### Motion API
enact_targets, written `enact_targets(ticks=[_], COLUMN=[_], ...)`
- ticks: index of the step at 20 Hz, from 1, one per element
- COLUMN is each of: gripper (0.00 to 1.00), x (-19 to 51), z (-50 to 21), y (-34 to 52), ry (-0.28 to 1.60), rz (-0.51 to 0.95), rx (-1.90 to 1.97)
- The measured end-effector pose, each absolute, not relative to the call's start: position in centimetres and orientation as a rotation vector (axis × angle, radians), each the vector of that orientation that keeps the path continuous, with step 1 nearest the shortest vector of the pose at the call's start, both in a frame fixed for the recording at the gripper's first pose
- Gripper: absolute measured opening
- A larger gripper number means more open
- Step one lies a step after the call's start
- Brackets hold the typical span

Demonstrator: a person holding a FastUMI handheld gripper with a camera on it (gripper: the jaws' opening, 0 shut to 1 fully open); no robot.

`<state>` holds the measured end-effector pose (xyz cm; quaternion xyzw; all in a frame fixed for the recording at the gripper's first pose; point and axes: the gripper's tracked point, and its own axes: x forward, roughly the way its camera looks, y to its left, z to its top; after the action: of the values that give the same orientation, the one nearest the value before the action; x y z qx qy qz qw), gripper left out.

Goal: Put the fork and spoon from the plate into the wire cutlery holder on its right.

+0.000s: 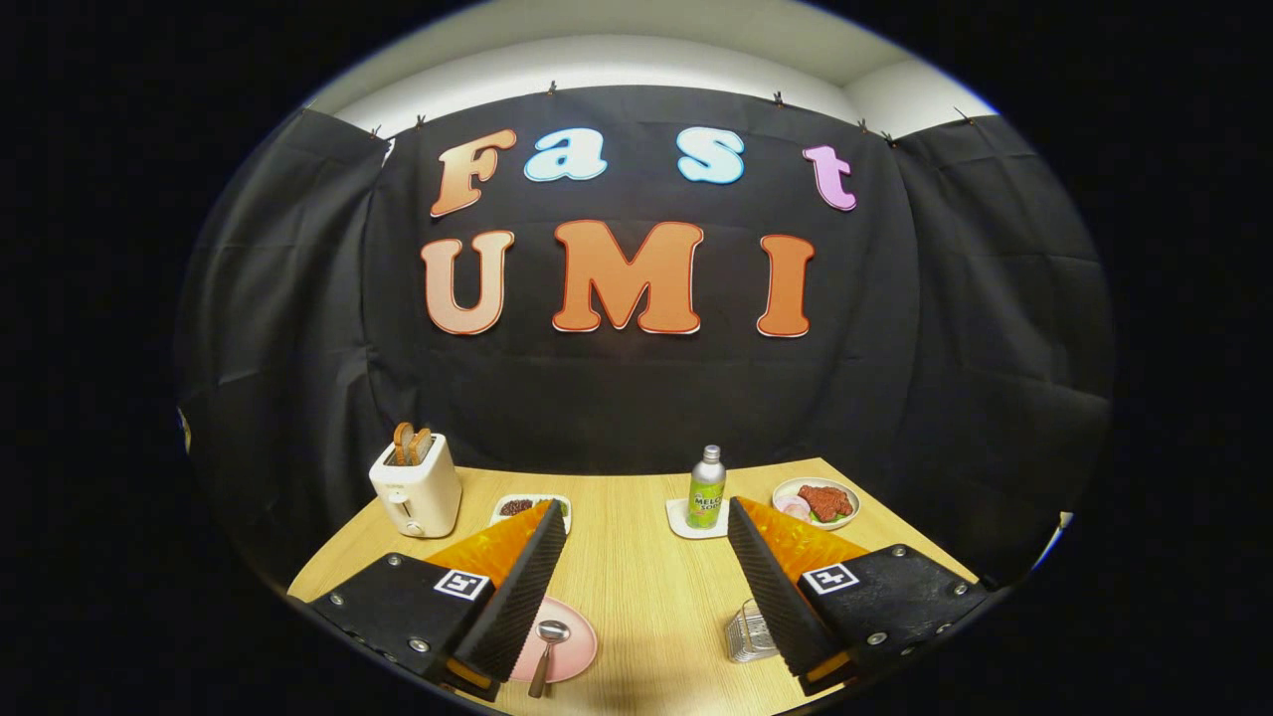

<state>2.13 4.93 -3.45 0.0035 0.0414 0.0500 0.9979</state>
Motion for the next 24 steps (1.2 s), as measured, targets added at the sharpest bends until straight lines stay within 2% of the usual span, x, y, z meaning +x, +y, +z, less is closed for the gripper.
enact_targets(ticks=[10, 24], gripper=[0.98, 0.99], x=[1.7, 0.9], z=[-7.1, -20.9], y=[8.9, 14.8], ry=[0.135, 0.378], rz=[0.138, 0.227], rx=[0.004, -0.092])
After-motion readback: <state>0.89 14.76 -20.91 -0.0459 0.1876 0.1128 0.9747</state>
